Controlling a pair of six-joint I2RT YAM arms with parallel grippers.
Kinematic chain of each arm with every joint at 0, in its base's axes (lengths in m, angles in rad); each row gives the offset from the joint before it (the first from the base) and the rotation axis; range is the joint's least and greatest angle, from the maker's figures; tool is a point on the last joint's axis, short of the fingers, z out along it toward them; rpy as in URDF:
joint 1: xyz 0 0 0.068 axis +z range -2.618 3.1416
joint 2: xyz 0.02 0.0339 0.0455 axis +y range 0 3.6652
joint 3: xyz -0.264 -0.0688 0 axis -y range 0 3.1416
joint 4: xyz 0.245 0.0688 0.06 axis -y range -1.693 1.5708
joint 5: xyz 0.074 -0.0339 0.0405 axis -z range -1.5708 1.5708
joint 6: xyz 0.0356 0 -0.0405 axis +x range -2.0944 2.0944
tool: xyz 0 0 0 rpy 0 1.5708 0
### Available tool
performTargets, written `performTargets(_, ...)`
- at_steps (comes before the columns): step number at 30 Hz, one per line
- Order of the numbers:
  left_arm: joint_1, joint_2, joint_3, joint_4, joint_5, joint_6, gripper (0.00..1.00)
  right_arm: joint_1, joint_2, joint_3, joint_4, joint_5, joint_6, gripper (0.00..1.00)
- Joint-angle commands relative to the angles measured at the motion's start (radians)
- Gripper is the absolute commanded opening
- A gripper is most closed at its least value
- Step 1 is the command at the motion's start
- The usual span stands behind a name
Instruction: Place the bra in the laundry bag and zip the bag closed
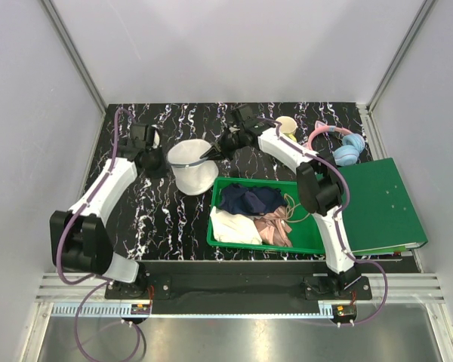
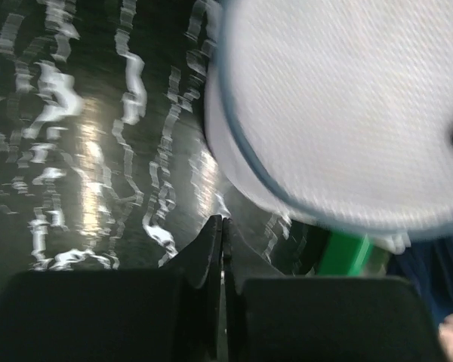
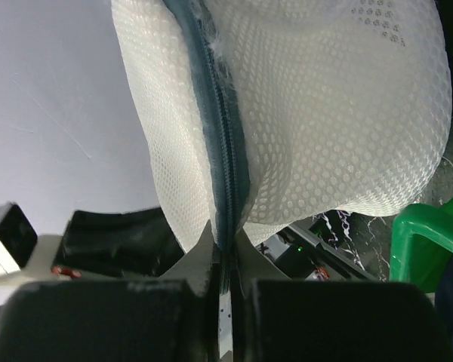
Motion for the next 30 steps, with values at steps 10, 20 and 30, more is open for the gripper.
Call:
performTargets(10,-0.072,-0.179,-0.129,0.279,0.279,0.093,0.53,-0.014,0.009,0.077,0.013,-0.103,0.056,0.00)
performTargets(20,-0.076,-0.084,-0.061,0.333,0.249,0.173,0.41,-0.014,0.005,0.089,0.026,-0.132,0.094,0.00)
performTargets(30,-0.076,-0.041,-0.054,0.385,0.219,0.166,0.41,-0.014,0.000,0.077,0.034,-0.138,0.094,0.00)
